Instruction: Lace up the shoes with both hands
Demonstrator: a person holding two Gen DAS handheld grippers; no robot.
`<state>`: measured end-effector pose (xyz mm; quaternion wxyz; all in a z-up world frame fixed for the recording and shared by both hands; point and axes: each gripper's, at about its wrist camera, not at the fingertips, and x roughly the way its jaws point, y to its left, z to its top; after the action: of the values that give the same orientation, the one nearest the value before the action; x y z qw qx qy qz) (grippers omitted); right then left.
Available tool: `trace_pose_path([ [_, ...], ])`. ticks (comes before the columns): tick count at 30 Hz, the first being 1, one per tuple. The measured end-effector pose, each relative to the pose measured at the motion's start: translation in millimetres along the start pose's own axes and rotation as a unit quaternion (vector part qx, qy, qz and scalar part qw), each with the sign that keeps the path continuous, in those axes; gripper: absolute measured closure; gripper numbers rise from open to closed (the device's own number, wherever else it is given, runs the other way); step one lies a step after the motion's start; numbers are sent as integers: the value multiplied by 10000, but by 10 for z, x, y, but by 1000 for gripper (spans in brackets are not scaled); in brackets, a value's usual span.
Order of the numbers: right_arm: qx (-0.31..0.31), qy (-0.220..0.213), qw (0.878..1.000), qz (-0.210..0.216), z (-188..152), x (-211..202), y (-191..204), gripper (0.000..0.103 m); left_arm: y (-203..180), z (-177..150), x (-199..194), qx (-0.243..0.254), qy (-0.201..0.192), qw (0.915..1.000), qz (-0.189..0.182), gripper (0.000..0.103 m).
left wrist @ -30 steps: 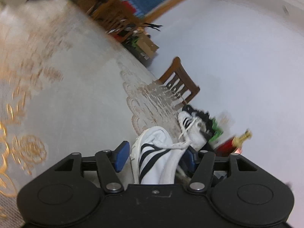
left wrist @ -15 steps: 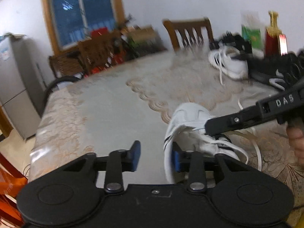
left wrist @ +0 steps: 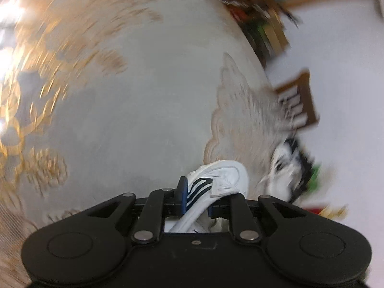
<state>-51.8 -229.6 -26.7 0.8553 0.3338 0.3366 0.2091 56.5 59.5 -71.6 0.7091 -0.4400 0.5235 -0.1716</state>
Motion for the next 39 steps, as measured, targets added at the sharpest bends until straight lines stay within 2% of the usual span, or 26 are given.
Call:
trace_pose_path([
  [2,-58,-102,9997,-200,-32,85,52,101,159,69,-16,-701,2,9972,-247,89],
  [5,-160,-177,9986,-462,31,276,172,101,369,197,-68,-1551,25,9868,-469,89],
  [8,27,-396,9985,-369,102,406,345,101,470,287,-90,-1811,141,9818,-552,89],
  [12,327,-417,9977,-413,122,671,504,101,481,323,-114,-1710,217,9833,-576,89],
  [13,356,-379,9969,-594,128,706,536,101,507,326,-118,-1765,224,9823,-593,89],
  [15,49,-323,9918,-1238,75,807,573,101,564,324,-133,-1913,245,9792,-631,89],
  [17,-226,-239,9873,-1556,16,873,575,102,600,316,-86,-1910,282,9790,-651,87],
  [20,-964,-93,9768,-1908,-43,952,617,103,621,305,-69,-1762,304,9818,-639,87],
  [24,-1985,-44,9558,-2167,-180,1030,636,103,598,352,-29,-1530,403,9855,-614,87],
  [26,-2214,-92,9525,-2088,-182,1047,607,102,589,362,-9,-1502,448,9857,-621,87],
  [33,-2253,-287,9633,-1433,-163,980,442,102,554,415,80,-1413,585,9866,-574,84],
  [39,-2115,-479,9647,-1496,-158,1009,453,103,463,448,178,-1272,590,9889,-502,82],
])
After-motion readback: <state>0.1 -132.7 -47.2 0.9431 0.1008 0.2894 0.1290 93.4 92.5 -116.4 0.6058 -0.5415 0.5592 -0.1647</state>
